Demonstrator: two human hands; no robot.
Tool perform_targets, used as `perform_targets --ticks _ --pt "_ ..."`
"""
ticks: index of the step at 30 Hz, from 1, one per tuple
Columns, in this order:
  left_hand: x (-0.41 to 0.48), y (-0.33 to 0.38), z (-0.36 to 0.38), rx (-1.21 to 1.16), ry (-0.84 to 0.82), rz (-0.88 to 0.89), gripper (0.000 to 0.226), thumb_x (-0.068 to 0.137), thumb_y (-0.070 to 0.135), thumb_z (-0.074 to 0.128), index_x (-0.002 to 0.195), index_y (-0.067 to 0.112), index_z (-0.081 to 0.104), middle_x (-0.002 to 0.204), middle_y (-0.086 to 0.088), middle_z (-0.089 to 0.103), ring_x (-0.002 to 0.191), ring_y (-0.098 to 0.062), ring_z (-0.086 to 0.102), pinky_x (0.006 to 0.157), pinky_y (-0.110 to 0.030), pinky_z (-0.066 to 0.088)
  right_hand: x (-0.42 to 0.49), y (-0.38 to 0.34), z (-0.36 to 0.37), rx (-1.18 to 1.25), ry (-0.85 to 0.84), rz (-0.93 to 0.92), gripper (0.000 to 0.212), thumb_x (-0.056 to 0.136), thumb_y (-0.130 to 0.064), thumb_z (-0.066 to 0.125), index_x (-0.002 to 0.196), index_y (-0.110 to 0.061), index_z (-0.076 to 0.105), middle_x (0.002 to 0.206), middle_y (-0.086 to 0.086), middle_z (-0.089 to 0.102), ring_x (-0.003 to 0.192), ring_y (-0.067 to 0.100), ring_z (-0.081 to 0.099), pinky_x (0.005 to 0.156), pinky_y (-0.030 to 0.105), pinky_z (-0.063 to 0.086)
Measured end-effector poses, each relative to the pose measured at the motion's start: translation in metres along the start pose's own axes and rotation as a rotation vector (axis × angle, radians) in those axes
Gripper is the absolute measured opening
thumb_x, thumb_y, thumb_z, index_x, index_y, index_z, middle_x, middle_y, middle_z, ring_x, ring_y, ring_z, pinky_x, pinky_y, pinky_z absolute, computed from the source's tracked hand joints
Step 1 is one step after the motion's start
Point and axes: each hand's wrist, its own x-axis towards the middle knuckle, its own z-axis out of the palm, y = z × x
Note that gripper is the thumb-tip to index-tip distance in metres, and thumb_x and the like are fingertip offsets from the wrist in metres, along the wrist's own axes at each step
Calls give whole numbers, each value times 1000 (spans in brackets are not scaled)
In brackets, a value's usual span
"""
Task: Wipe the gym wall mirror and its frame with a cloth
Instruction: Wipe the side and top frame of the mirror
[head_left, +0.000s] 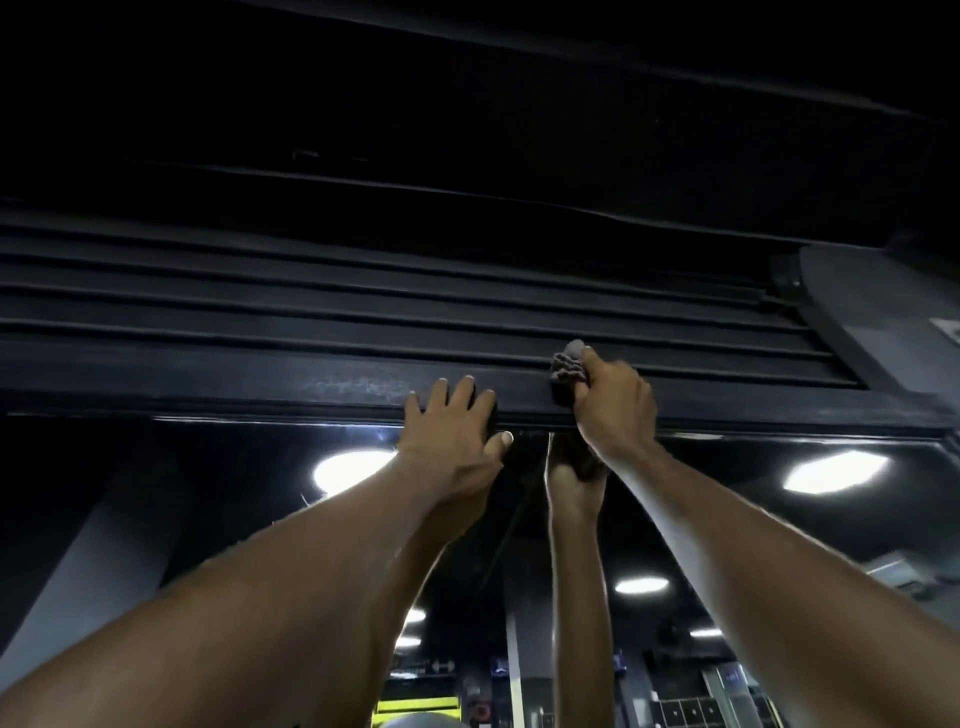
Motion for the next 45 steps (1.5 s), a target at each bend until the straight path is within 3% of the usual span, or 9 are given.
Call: perform_targets --ticks 6,9,13,20,26,30,37,42,45 --pt "2 -11 -6 -49 -16 11 57 106 53 31 158 32 22 167 -1 16 153 -28 12 123 -59 11 15 -18 8 207 -32 -3 25 104 -23 55 124 -32 69 98 8 70 90 29 66 67 30 48" --pt "-1 -30 -8 -29 17 -76 59 106 53 31 159 30 18 167 -3 15 153 -30 13 123 -61 11 2 -35 18 233 -49 -234 16 99 -33 66 113 -41 67 90 1 62 86 24 62 64 30 45" --pt "-17 -52 2 59 17 -51 65 106 54 28 162 31 3 170 -3 3 156 -27 3 126 -54 8 -23 -6 17 154 -79 -497 41 90 -13 64 128 -30 66 98 7 62 87 29 61 67 37 51" --pt "-20 -50 6 19 56 -51 64 107 53 26 163 30 7 171 -4 4 157 -26 1 127 -53 4 -56 0 15 63 42 -150 48 91 -9 64 135 -28 59 112 6 58 97 22 55 72 34 46" --pt "-22 -54 3 -11 60 -32 61 107 53 27 162 32 12 170 -3 9 157 -26 6 126 -53 6 -59 -21 7 51 -96 61 40 95 -63 46 128 -43 53 125 6 57 115 31 56 102 56 44" --pt "-23 -56 -1 -28 104 -10 58 106 53 30 159 32 22 166 -1 21 153 -25 16 123 -53 15 -55 -29 10 106 -45 191 42 100 -47 58 140 -40 51 118 7 64 109 30 62 81 34 47" --pt "-19 -70 -1 -40 126 -44 49 106 51 32 151 30 31 157 -4 30 148 -27 24 122 -62 15 -48 -73 19 320 32 -188 41 101 -11 54 133 -36 62 113 -2 58 96 9 51 70 15 38" --pt "-28 -103 -4 9 140 -55 55 105 53 31 156 34 22 160 -3 25 150 -26 21 121 -61 15 6 -99 35 96 35 49 36 100 -14 57 130 -32 60 124 9 65 113 34 59 91 43 45" --pt "-37 -119 -2 14 154 -38 58 105 53 32 158 35 17 165 0 17 154 -24 15 124 -60 13 -6 -135 40 29 -53 -146 38 96 -16 61 129 -33 61 118 9 69 112 35 62 93 45 40"
